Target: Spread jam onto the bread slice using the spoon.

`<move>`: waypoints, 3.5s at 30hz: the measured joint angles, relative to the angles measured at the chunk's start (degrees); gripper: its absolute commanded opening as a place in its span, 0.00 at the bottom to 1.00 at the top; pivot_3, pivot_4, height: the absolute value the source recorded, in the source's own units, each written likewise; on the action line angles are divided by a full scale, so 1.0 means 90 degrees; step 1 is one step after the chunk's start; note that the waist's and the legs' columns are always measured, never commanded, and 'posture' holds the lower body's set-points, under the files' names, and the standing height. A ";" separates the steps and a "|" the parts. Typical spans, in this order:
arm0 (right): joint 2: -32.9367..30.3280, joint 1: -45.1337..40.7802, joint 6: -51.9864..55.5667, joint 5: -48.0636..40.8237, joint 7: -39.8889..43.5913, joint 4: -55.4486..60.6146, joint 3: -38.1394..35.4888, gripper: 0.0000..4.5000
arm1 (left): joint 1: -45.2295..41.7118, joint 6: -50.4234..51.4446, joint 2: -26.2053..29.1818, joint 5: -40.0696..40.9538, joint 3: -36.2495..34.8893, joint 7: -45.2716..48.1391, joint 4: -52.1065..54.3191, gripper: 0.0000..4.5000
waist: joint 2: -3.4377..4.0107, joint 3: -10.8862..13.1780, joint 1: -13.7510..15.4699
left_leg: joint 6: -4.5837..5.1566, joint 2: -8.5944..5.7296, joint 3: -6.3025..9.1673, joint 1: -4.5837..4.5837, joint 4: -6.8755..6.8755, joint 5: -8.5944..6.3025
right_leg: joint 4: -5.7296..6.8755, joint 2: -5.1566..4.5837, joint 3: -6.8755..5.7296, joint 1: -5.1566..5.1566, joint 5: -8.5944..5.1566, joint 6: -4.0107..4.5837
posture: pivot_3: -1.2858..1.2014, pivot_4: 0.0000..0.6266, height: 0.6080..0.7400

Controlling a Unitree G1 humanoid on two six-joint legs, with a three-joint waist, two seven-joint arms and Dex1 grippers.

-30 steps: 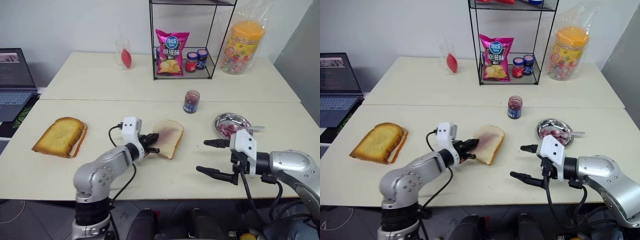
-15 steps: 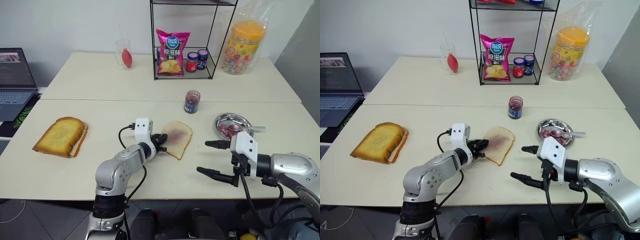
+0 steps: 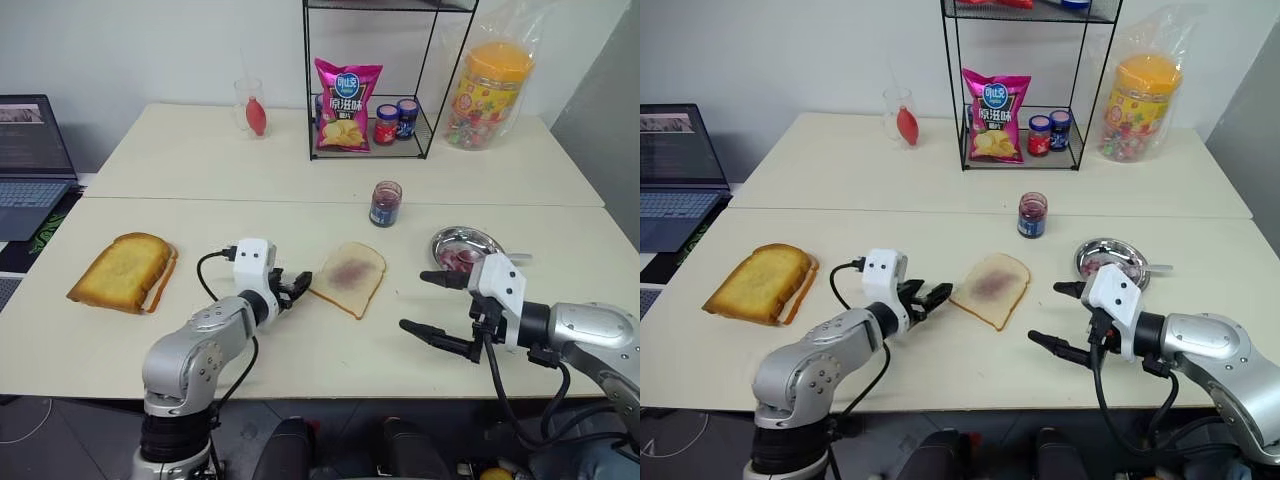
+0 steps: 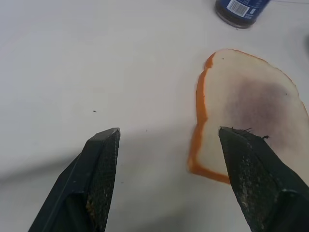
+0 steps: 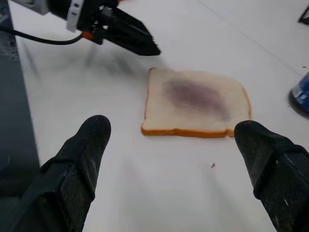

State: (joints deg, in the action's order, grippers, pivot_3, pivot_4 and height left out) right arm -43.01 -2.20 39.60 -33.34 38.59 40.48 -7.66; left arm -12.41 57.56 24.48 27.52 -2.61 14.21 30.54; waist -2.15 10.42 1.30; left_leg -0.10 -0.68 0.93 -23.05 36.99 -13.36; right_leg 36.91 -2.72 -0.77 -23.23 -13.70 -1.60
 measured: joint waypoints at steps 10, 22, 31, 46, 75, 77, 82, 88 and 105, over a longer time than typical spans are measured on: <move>0.1929 0.0608 -0.0575 0.0278 -0.2091 -0.0587 -0.1912 1.00 | -0.1310 -0.1884 0.1270 0.0061 0.1425 0.3336 0.0194 1.00 | 0.0030 -0.0004 -0.0035 | 0.0002 -0.0004 -0.0021 0.0006 -0.0006 0.0000 | 0.0004 -0.0006 0.0014 -0.0001 -0.0014 0.0024 | 0.52 0.24 1.00; 0.2898 -0.0086 0.0119 -0.1102 -0.3568 -0.2538 -0.3271 1.00 | -0.2519 -0.2308 0.0888 -0.0677 0.2539 0.3891 -0.0753 1.00 | 0.0058 0.0003 -0.0168 | 0.0003 0.0023 -0.0024 0.0014 -0.0004 0.0000 | 0.0014 0.0069 0.0035 0.0000 0.0004 0.0007 | 0.52 0.24 1.00; 0.2629 -0.1250 0.0285 -0.1853 -0.3505 -0.4210 -0.3395 1.00 | -0.2725 -0.2550 0.0601 -0.1088 0.2769 0.4062 -0.1155 1.00 | 0.0079 0.0015 -0.0162 | 0.0004 0.0026 -0.0017 0.0008 -0.0007 0.0000 | 0.0010 0.0080 0.0030 -0.0001 0.0008 -0.0002 | 0.52 0.24 1.00; 0.2493 -0.2008 0.0515 -0.2191 -0.3156 -0.5657 -0.3347 1.00 | -0.2875 -0.2524 0.0464 -0.1158 0.2769 0.4072 -0.1202 1.00 | 0.0084 0.0016 -0.0165 | 0.0005 0.0026 -0.0020 0.0009 -0.0005 0.0000 | 0.0014 0.0082 0.0033 -0.0001 0.0013 -0.0009 | 0.52 0.24 1.00; 0.2536 -0.2378 0.0122 -0.2111 -0.2911 -0.6337 -0.3121 0.44 | -0.2950 -0.2540 0.0409 -0.1382 0.2769 0.4112 -0.1218 1.00 | 0.0088 0.0017 -0.0168 | 0.0005 0.0027 -0.0020 0.0010 -0.0004 0.0000 | 0.0015 0.0083 0.0034 -0.0001 0.0014 -0.0010 | 0.52 0.24 1.00; 0.2536 -0.2378 0.0116 -0.2114 -0.2911 -0.6337 -0.3129 0.34 | -0.2949 -0.2541 0.0410 -0.1386 0.2769 0.4130 -0.1218 1.00 | 0.0088 0.0017 -0.0168 | 0.0005 0.0027 -0.0020 0.0010 -0.0004 0.0000 | 0.0016 0.0083 0.0033 -0.0001 0.0014 -0.0010 | 0.52 0.24 1.00; 0.2542 -0.2350 0.0117 -0.2165 -0.2932 -0.6288 -0.3148 0.11 | -0.2925 -0.2559 0.0441 -0.1437 0.2769 0.4148 -0.1219 1.00 | 0.0089 0.0017 -0.0168 | 0.0005 0.0027 -0.0019 0.0010 -0.0004 0.0000 | 0.0017 0.0083 0.0034 -0.0001 0.0014 -0.0010 | 0.52 0.24 1.00; 0.2553 -0.2308 0.0269 -0.2419 -0.3028 -0.5707 -0.3192 0.00 | -0.2776 -0.2576 0.0574 -0.1535 0.2735 0.4123 -0.1268 1.00 | 0.0094 0.0016 -0.0166 | 0.0005 0.0027 -0.0017 0.0010 -0.0003 0.0000 | 0.0017 0.0083 0.0032 -0.0001 0.0015 -0.0010 | 0.52 0.24 1.00; 0.2227 -0.2196 0.0777 -0.2928 -0.3166 -0.3823 -0.2747 0.00 | -0.2067 -0.2316 0.1184 -0.1519 0.1627 0.3629 -0.1191 1.00 | 0.0110 0.0024 -0.0163 | 0.0005 0.0029 -0.0016 0.0005 -0.0003 0.0000 | 0.0016 0.0082 0.0031 -0.0005 0.0015 -0.0011 | 0.52 0.24 1.00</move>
State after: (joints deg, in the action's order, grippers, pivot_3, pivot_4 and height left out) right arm -22.97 -21.97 46.59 -59.70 10.10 6.07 -32.39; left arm -31.02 36.71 35.13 13.84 12.03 46.86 19.82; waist -1.16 10.64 -0.17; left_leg -0.05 -0.42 0.78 -23.00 36.96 -13.36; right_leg 37.05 -1.98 -0.49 -23.28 -13.56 -1.70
